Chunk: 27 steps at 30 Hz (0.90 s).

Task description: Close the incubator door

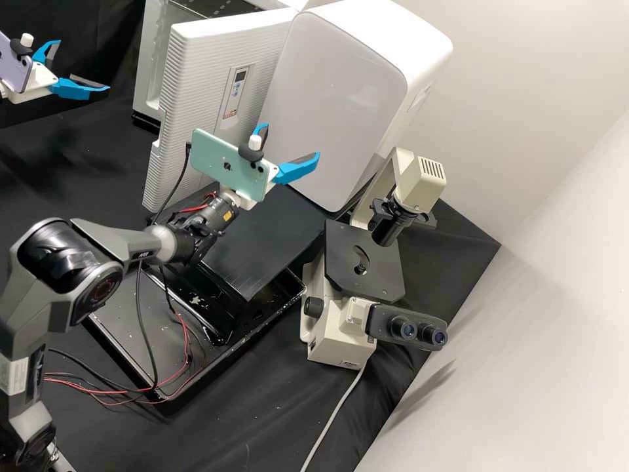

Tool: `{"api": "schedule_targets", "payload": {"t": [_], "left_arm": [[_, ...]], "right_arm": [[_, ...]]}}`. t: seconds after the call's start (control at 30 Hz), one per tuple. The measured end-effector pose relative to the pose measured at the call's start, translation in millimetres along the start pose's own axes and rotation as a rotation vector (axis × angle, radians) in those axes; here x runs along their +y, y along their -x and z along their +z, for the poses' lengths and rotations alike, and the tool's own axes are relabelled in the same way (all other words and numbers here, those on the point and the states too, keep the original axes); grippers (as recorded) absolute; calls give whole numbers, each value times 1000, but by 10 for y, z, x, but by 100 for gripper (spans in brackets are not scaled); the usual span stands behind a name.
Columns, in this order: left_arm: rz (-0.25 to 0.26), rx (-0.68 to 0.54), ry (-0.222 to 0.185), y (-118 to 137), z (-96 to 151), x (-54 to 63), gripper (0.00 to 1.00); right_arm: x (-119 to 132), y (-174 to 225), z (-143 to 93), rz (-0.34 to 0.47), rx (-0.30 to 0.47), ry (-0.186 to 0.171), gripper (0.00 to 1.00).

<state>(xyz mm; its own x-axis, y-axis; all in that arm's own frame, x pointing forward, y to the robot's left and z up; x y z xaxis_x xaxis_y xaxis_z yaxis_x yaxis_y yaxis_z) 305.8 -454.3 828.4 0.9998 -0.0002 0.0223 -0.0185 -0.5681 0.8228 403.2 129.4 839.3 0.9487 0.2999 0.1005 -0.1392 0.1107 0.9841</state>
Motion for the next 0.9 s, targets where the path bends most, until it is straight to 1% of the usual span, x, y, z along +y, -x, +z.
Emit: {"api": "schedule_targets", "payload": {"t": [0.13, 0.17, 0.2, 0.4, 0.5, 0.67, 0.77, 0.8, 0.9], "left_arm": [[0, 0, 0, 0, 0, 0, 100], [0, 0, 0, 0, 0, 0, 100], [0, 0, 0, 0, 0, 0, 100], [0, 0, 0, 0, 0, 0, 100], [1, 0, 0, -2, 0, 2, 100], [1, 0, 0, -2, 0, 2, 100], [1, 0, 0, -2, 0, 2, 100], [1, 0, 0, -2, 0, 2, 100], [1, 0, 0, -2, 0, 2, 100]], "right_arm": [[-87, -136, -89, -30, 14, 22, 0], [-143, -182, -137, -46, 22, 28, 0], [-147, -200, -155, -48, 25, 28, 0], [-262, -360, -365, -77, 67, 75, 0], [-271, -441, -448, -68, 91, 99, 0], [-346, -567, -495, -88, 95, 139, 0], [-376, -632, -506, -95, 88, 146, 0], [-388, -652, -514, -97, 90, 156, 0], [-414, -712, -527, -97, 81, 154, 0]]}}
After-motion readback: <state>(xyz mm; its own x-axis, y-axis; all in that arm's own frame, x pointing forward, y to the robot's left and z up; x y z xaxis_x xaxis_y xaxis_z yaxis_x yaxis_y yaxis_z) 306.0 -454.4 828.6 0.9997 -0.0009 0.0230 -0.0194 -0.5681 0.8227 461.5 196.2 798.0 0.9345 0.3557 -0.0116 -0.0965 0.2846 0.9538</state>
